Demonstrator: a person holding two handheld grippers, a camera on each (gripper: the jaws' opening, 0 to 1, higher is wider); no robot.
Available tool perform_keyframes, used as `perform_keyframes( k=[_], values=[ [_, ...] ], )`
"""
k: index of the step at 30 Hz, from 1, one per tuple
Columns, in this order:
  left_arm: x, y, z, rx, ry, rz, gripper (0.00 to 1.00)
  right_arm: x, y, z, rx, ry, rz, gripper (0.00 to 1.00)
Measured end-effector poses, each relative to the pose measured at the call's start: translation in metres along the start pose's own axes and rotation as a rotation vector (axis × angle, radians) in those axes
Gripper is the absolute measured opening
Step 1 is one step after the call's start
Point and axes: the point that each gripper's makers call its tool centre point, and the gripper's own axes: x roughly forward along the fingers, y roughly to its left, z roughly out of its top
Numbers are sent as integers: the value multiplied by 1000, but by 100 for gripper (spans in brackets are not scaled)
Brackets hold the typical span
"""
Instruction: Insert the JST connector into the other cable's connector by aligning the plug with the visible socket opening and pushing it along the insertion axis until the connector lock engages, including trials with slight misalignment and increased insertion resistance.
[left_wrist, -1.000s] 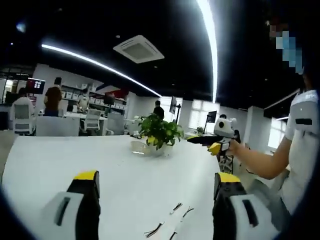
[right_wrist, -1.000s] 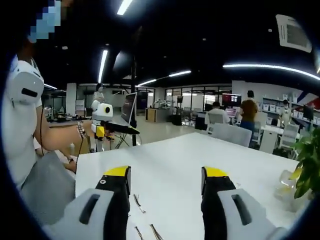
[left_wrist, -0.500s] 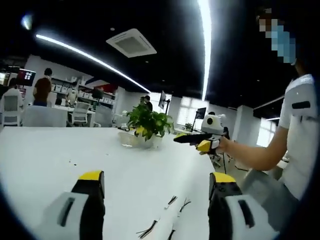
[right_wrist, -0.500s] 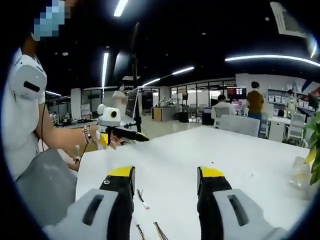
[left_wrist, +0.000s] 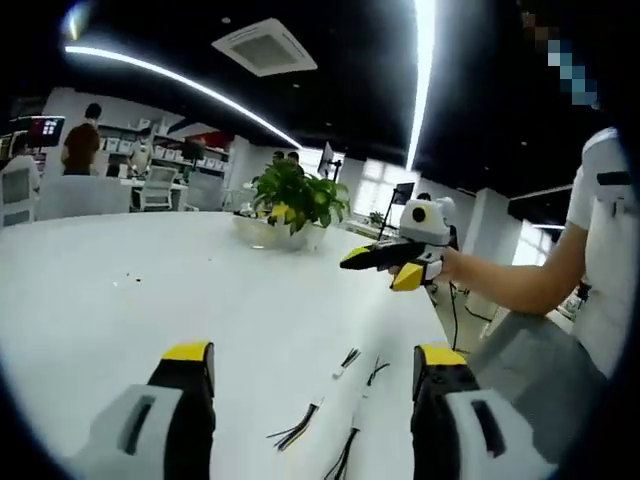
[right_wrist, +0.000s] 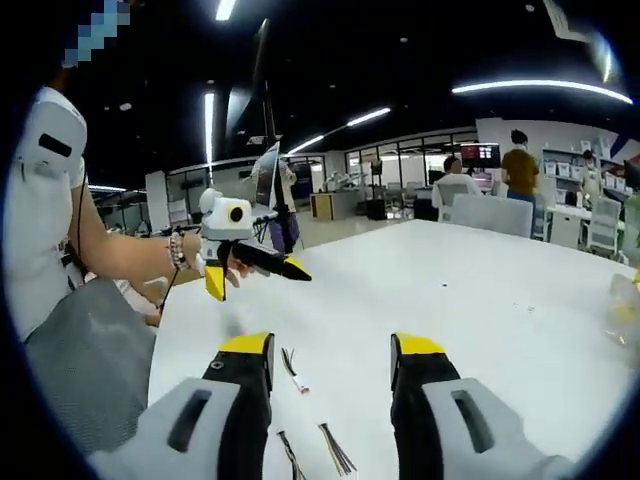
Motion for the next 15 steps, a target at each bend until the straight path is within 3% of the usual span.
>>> perform_keyframes(
  k=[11,15],
  values=[
    [29,-11,-37,60,81,-34,68,18,10,-40,-38,135,57,41],
    [37,-14,-45,70,92,-44,60,21,10,-50,-13,146,65,39]
  ],
)
